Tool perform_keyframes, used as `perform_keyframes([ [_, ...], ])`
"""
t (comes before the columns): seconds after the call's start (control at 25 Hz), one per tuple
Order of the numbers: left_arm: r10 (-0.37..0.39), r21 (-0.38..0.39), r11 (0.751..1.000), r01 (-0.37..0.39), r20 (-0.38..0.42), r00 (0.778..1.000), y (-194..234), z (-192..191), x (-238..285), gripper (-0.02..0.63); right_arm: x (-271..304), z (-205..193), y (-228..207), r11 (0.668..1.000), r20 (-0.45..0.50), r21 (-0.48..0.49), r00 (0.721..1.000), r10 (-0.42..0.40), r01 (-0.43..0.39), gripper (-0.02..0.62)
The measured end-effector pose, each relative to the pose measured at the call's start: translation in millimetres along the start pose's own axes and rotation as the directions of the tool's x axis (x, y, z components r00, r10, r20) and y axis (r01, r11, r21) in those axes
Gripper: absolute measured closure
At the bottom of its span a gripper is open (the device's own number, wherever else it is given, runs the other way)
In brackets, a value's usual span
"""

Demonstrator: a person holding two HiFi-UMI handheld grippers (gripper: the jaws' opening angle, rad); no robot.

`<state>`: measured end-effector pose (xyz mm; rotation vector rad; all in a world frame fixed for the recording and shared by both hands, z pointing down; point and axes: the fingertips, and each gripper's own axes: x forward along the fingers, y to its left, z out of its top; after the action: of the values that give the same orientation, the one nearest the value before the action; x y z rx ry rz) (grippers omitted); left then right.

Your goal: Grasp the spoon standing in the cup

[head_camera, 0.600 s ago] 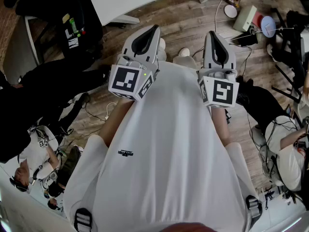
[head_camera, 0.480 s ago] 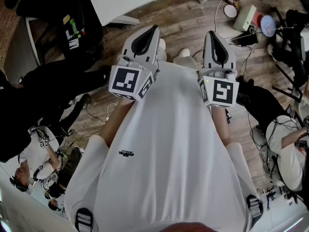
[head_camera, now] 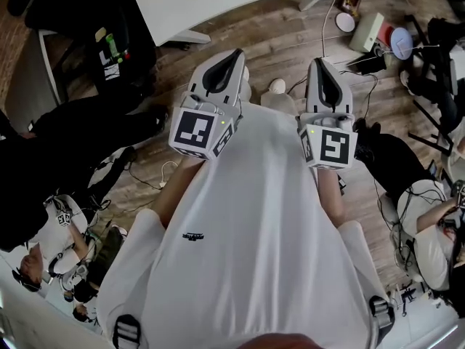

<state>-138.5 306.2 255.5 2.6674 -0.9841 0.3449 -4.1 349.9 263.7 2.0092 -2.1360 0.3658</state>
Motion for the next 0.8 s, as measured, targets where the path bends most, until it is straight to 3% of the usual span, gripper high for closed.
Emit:
perform_keyframes([
  [0.6, -0.095, -0.023, 0.995, 0.096, 0.024, 0.995, 86, 10, 9, 0.611, 57, 17, 52, 0.995, 0.001, -0.003, 0.995, -0.102, 0.102, 0.591],
  [0.8, -0.134, -0.013, 0.991, 0.134, 0.01, 0.991, 87, 16, 34, 0.611, 72, 25, 34, 0.991, 0.004, -0.016, 0.991, -0.134, 0.134, 0.591],
])
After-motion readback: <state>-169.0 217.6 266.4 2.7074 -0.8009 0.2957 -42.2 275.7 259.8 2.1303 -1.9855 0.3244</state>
